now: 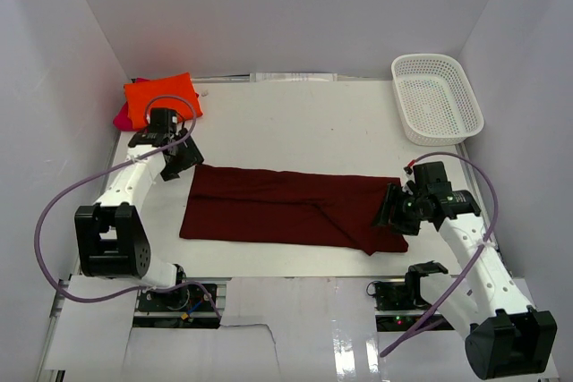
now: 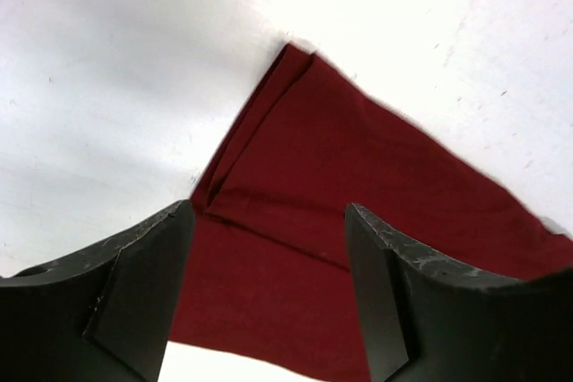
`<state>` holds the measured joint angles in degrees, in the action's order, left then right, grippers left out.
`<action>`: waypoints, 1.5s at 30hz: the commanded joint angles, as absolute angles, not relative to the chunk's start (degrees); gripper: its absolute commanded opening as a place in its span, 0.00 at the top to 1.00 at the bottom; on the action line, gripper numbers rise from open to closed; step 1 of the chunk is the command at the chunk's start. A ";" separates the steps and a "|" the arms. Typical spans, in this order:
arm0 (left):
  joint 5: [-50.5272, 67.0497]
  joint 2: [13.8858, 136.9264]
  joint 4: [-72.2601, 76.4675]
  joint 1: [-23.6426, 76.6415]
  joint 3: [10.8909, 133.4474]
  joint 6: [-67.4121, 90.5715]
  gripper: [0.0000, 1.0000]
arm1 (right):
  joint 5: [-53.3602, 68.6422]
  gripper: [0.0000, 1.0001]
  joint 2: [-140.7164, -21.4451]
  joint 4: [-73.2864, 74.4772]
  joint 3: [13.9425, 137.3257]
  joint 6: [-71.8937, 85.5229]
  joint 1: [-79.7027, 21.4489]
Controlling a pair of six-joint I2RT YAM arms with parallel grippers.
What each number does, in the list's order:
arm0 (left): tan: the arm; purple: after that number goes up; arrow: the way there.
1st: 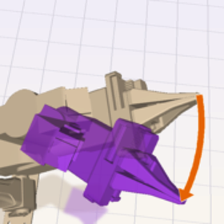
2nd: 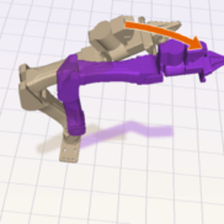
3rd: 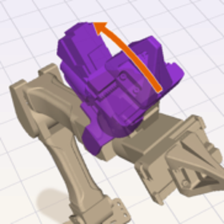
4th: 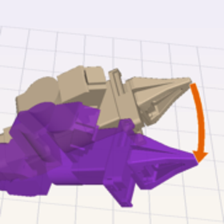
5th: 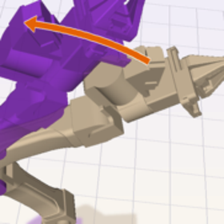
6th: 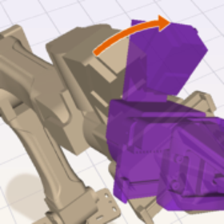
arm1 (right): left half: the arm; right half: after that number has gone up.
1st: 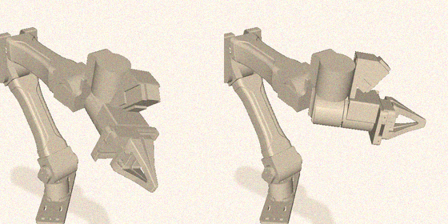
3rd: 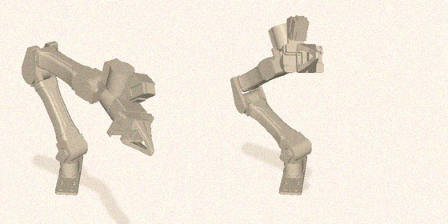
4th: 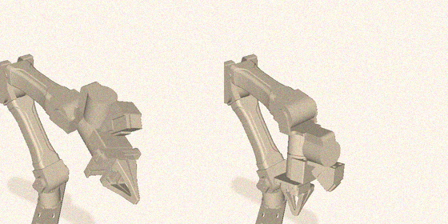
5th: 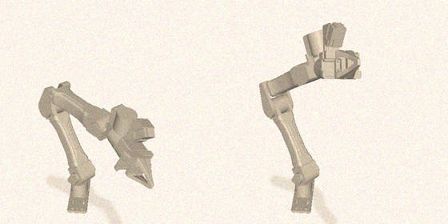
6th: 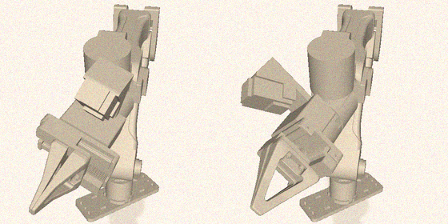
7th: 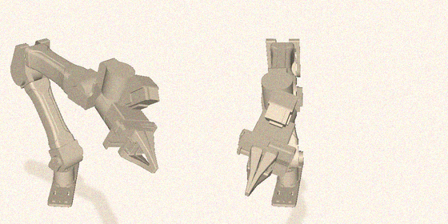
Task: Fold and stack the t-shirts
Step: Fold the other side of the tshirt into a rectangle
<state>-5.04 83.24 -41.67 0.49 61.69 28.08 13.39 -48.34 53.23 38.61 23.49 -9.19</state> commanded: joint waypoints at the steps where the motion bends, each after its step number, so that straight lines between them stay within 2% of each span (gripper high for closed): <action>1: -5.45 84.10 -40.17 0.26 65.47 27.95 0.22 | 10.46 0.38 -51.40 46.87 43.15 22.85 -9.40; 12: 5.17 100.62 -38.67 0.26 81.02 26.81 0.26 | 4.66 0.43 -71.17 34.11 51.50 23.29 -9.40; 13: 5.19 101.42 -38.58 0.26 81.56 26.81 0.26 | 4.57 0.47 -72.32 33.32 51.85 23.46 -9.40; 15: 8.86 102.82 -38.32 0.18 82.26 26.81 0.32 | 4.48 0.74 -75.74 31.91 53.25 23.64 -9.40; 16: 10.09 103.79 -38.06 0.26 82.44 26.81 0.35 | 4.22 0.83 -76.89 31.56 53.70 23.73 -9.40; 17: 11.85 104.06 -38.06 0.26 82.35 26.89 0.48 | 3.96 0.92 -77.95 31.20 54.14 23.82 -9.40; 21: 12.13 103.28 -37.88 0.26 80.60 26.55 0.65 | 2.73 0.92 -82.78 30.76 55.81 23.12 -9.40; 30: 15.21 99.05 -38.41 0.79 74.19 27.25 0.58 | 0.88 0.92 -88.85 29.01 56.07 22.41 -9.40; 36: 15.56 99.84 -39.81 1.76 73.21 27.16 0.68 | -1.76 0.92 -92.19 28.39 57.48 22.06 -9.40; 45: 11.69 106.34 -40.25 2.37 72.69 25.93 0.70 | -3.16 0.92 -97.99 27.60 60.47 21.97 -9.40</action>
